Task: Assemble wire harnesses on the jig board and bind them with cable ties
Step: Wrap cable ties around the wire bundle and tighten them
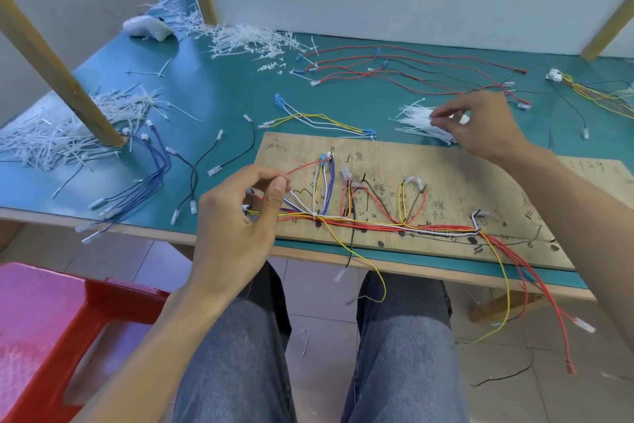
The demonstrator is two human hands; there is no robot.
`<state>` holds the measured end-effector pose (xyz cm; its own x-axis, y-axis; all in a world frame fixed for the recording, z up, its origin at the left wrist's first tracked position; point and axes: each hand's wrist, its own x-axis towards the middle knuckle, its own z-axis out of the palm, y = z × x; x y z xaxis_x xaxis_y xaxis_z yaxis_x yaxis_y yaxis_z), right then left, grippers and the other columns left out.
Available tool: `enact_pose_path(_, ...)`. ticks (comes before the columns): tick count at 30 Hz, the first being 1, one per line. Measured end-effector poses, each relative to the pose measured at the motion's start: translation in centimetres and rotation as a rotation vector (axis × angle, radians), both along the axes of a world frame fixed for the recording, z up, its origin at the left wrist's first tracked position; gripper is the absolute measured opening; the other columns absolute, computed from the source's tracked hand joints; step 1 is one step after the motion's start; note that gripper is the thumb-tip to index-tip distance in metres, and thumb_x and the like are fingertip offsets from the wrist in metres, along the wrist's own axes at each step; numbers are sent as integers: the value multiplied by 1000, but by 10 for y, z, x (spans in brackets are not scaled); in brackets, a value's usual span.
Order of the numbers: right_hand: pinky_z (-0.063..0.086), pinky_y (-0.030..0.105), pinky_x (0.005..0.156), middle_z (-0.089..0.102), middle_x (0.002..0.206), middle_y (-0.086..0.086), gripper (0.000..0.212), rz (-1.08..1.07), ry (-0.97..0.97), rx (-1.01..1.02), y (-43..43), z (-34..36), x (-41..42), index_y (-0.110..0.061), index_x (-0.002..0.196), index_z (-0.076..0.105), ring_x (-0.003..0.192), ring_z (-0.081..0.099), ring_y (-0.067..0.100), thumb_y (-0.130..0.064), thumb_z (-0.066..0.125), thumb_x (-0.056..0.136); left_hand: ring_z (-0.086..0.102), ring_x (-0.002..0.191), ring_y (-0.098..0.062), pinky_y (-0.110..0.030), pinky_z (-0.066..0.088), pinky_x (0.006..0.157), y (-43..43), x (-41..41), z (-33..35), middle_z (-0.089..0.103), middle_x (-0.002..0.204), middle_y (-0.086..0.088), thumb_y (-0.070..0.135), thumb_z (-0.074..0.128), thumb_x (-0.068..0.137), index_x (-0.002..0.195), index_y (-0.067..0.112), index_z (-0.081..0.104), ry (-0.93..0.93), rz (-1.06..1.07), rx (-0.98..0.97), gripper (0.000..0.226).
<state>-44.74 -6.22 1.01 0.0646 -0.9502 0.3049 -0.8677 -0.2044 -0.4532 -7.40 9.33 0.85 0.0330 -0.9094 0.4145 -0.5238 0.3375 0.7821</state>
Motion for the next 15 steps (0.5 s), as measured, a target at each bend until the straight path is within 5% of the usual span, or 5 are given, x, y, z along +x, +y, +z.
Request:
enact_pose_path(9,49,26,81,70,75,-15,9,-1,-154,5,6,11,7,-20,96,85,75,65,11,-25,85,88,68,90,-9,-7,44,73,-3,-3,1,74,98,17,31,62,106,97,32,73,-31,-26,0,14)
enact_pose_path(15,41,3,61,77,85,6,15,-29,-243,23,2,18,3,-20,98,85,61,61,-4,-27,88,85,70,97,-15,-20,53,75,-6,-5,4,75,99,14,30,61,106,97,32,72,-16,-57,-11,14)
